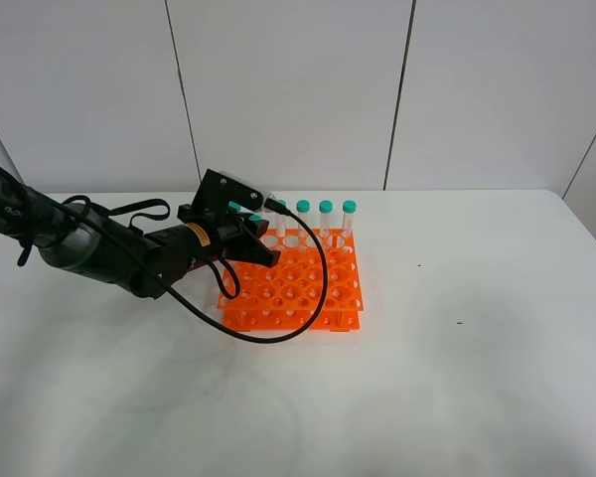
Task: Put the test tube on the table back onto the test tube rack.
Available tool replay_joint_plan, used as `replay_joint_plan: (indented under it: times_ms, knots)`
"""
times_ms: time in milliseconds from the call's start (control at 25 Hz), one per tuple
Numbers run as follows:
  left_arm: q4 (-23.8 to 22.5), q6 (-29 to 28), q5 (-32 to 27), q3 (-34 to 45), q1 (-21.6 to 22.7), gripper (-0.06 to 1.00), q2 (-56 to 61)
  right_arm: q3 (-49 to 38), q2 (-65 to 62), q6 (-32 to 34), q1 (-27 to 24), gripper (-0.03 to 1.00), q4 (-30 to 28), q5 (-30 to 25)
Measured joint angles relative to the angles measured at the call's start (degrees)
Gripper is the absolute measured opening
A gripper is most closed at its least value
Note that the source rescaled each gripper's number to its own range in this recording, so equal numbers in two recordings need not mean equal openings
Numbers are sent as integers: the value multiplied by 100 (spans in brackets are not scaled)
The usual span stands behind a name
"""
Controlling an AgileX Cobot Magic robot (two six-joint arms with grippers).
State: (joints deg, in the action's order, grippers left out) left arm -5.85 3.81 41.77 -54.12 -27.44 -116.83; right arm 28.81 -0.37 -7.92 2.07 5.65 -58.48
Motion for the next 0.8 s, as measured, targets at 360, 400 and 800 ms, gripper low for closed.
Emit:
replay_joint_plan:
  times_ms: [360,400,800]
  knots:
    - [0,0,6,0,0,3,-2,0,0,0,0,100,0,0]
    - [0,0,6,0,0,9,-2,0,0,0,0,100,0,0]
    - [-18,-81,-48,6,0,34,187,0,0,0,0,100,0,0]
